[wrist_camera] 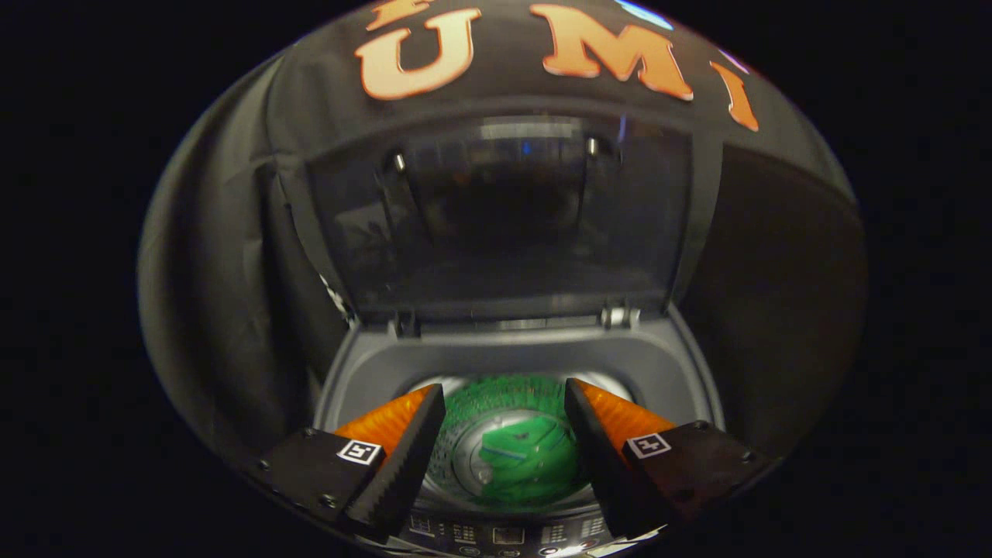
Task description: Put the clothes into the washing machine and then close the washing machine lid.
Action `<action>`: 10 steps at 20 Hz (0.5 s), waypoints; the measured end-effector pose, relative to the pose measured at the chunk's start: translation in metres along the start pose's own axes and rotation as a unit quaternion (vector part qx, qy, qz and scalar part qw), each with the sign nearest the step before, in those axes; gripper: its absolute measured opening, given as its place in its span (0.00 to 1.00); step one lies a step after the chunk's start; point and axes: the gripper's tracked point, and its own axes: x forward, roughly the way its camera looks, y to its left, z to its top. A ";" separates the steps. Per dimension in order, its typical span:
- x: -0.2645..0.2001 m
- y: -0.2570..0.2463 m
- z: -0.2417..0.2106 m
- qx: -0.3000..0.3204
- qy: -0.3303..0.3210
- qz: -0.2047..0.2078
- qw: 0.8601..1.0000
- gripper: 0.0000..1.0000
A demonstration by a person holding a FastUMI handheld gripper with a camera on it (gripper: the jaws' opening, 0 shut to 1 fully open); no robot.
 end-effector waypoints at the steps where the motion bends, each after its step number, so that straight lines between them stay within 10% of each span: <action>1: -0.013 0.000 0.032 -0.009 -0.039 0.003 0.999 0.99; 10: -0.076 0.000 0.272 -0.007 -0.222 0.038 0.974 0.98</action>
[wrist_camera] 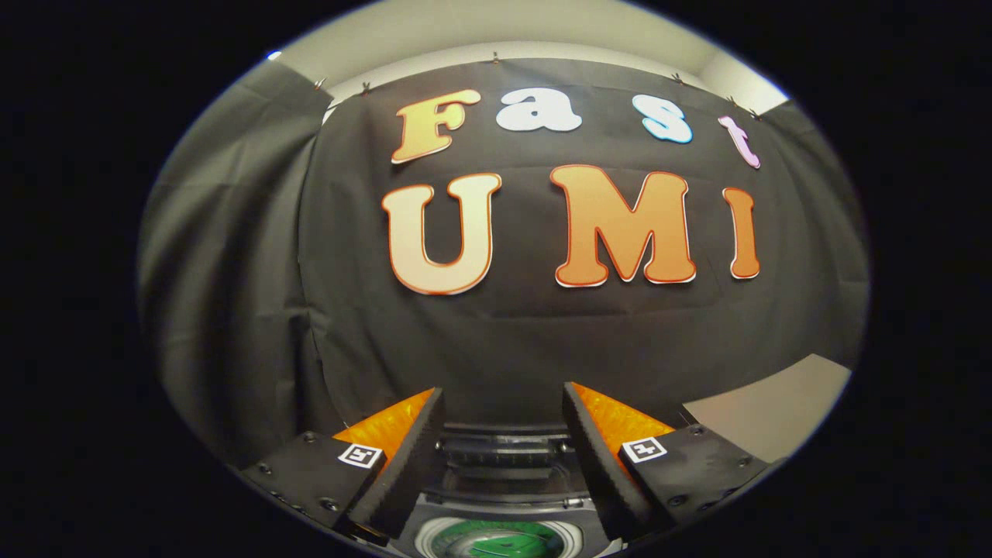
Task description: Put the clothes into the washing machine and then close the washing machine lid.
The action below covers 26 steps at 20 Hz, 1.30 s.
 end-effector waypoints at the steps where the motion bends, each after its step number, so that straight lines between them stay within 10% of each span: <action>1: 0.007 -0.007 0.004 0.009 0.001 -0.001 1.000 0.98; 17: 0.138 -0.086 -0.109 -0.021 0.137 -0.079 0.987 0.98; 26: 0.126 -0.087 -0.100 -0.008 0.060 -0.073 0.996 0.99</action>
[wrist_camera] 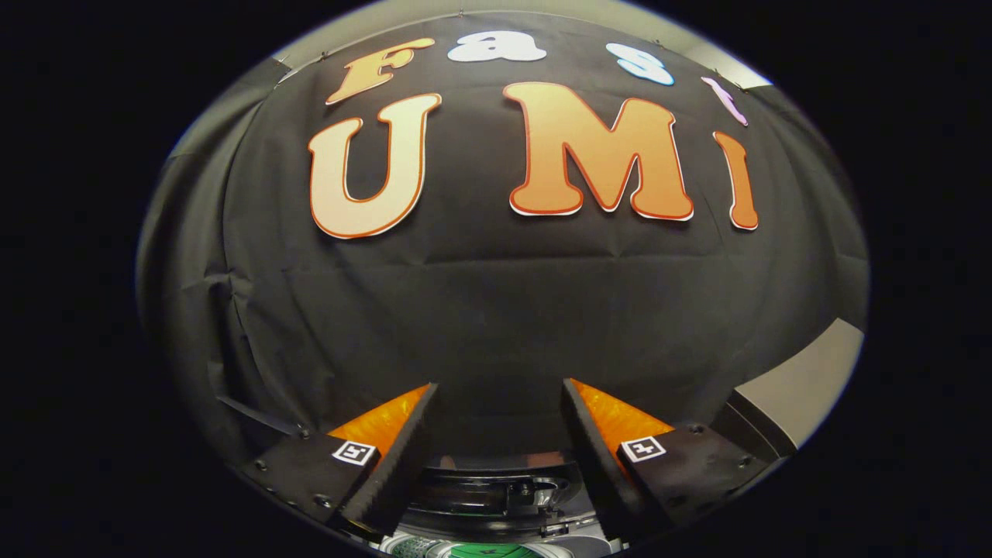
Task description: Put the clothes into the washing machine and then close the washing machine lid.
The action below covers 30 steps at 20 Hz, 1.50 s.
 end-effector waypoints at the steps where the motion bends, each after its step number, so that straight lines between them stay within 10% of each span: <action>1: -0.001 0.000 -0.001 0.001 -0.002 0.002 1.000 0.99; 30: -0.141 0.004 -0.054 -0.006 -0.086 0.023 0.996 0.98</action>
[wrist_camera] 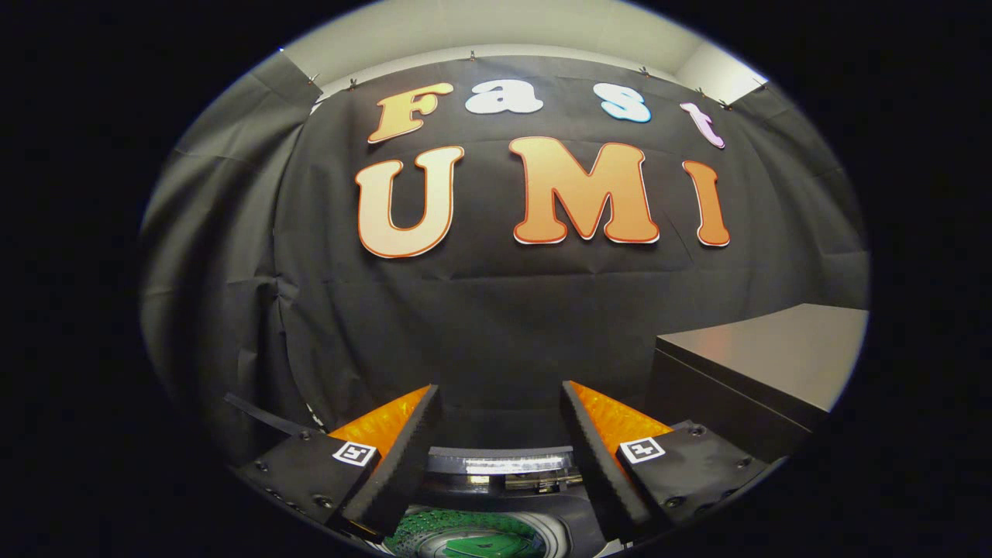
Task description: Put the clothes into the washing machine and then close the washing machine lid.
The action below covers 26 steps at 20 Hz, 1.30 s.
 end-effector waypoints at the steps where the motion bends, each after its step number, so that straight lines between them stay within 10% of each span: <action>1: -0.002 0.000 -0.002 -0.001 0.001 0.002 1.000 0.98; 14: -0.028 -0.004 -0.090 -0.007 0.125 0.011 0.992 0.96; 26: -0.042 0.012 -0.035 0.013 0.138 0.013 0.990 0.98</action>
